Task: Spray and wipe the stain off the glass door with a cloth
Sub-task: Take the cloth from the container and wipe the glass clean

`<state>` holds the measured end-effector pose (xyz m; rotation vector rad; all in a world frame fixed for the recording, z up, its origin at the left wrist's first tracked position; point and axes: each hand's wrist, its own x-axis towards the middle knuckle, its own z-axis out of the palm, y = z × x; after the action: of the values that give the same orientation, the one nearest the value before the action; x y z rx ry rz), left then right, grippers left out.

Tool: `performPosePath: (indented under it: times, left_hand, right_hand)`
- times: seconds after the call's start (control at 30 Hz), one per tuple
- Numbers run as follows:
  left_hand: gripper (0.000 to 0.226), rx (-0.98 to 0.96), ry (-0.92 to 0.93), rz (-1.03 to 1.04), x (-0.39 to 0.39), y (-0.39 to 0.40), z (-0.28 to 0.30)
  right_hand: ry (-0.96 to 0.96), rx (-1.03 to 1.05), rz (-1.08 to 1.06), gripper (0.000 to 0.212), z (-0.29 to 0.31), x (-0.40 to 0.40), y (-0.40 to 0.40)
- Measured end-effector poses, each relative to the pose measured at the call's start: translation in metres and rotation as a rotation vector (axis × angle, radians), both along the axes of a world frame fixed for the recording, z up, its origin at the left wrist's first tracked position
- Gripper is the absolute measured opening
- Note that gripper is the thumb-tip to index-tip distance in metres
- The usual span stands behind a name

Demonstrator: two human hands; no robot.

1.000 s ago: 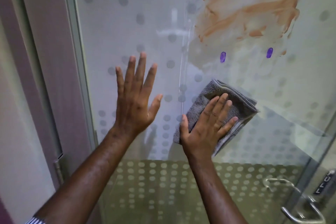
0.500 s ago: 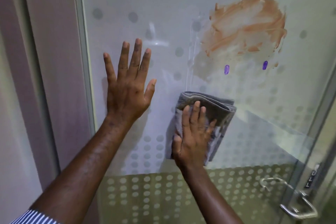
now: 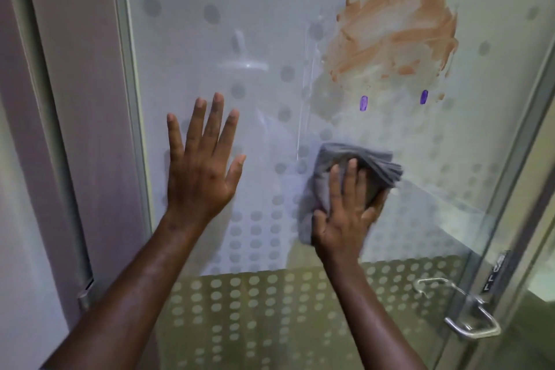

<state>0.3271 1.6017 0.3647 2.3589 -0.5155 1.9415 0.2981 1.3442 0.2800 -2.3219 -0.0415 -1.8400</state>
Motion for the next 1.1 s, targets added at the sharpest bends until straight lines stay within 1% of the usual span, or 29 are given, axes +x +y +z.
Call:
performPosePath:
  times: [0.07, 0.1, 0.13, 0.17, 0.27, 0.33, 0.37, 0.43, 0.5, 0.6, 0.7, 0.73, 0.77, 0.8, 0.9, 0.93, 1.0, 1.1]
  left_hand:
    - [0.065, 0.010, 0.018, 0.010, -0.001, -0.001, -0.023]
    - [0.064, 0.012, 0.022, 0.015, -0.001, -0.002, -0.032]
    - [0.063, 0.011, 0.021, 0.017, -0.001, -0.004, -0.038]
    - [0.062, 0.009, 0.015, 0.016, -0.001, -0.005, -0.042]
    - [0.059, -0.003, -0.005, -0.024, 0.001, -0.005, -0.043]
    - [0.060, -0.004, -0.011, -0.048, 0.002, -0.004, -0.043]
    - [0.061, -0.004, -0.013, -0.052, 0.001, -0.003, -0.043]
    - [0.064, -0.002, -0.015, -0.052, 0.000, -0.003, -0.043]
    - [0.066, 0.008, -0.012, -0.041, -0.001, -0.002, -0.042]
    - [0.065, 0.016, -0.006, -0.007, 0.000, -0.002, -0.043]
    - [0.065, 0.019, -0.005, 0.007, 0.001, -0.003, -0.044]
    - [0.065, 0.021, -0.007, 0.012, 0.002, -0.004, -0.044]
    - [0.065, 0.021, -0.008, 0.016, 0.002, -0.004, -0.045]
    - [0.065, 0.021, -0.011, 0.020, 0.003, -0.004, -0.045]
    - [0.063, 0.009, -0.021, 0.003, 0.004, -0.004, -0.046]
    - [0.062, 0.003, -0.025, -0.009, 0.005, -0.003, -0.046]
    - [0.062, -0.004, -0.035, -0.021, 0.005, -0.002, -0.046]
    - [0.063, 0.001, -0.039, -0.022, 0.005, -0.001, -0.045]
  right_hand:
    - [-0.031, 0.187, 0.013, 0.081, 0.021, 0.005, 0.011]
    - [-0.034, 0.243, 0.029, 0.080, 0.028, 0.006, 0.022]
    - [-0.023, 0.253, 0.046, 0.080, 0.032, 0.008, 0.035]
    - [-0.001, 0.206, 0.062, 0.080, 0.031, 0.008, 0.050]
    - [0.070, -0.131, 0.149, 0.068, 0.007, 0.006, 0.086]
    - [0.088, -0.290, 0.184, 0.064, -0.017, 0.003, 0.086]
    - [0.091, -0.325, 0.179, 0.063, -0.025, 0.002, 0.076]
    - [0.097, -0.330, 0.131, 0.063, -0.033, 0.003, 0.048]
    - [0.073, -0.241, 0.061, 0.069, -0.029, 0.006, 0.012]
    - [-0.039, 0.003, 0.002, 0.084, -0.007, 0.008, -0.036]
    - [-0.089, 0.269, 0.055, 0.082, 0.017, 0.010, -0.042]
    - [-0.087, 0.304, 0.066, 0.081, 0.023, 0.010, -0.032]
    - [-0.074, 0.283, 0.067, 0.080, 0.026, 0.009, -0.017]
    - [-0.050, 0.197, 0.076, 0.081, 0.027, 0.008, 0.000]
    - [0.048, -0.233, 0.144, 0.071, 0.014, 0.006, 0.048]
    - [0.059, -0.315, 0.150, 0.068, 0.010, 0.005, 0.054]
    - [0.047, -0.367, 0.153, 0.065, 0.008, 0.005, 0.049]
    - [0.015, -0.348, 0.123, 0.063, 0.006, 0.005, 0.011]
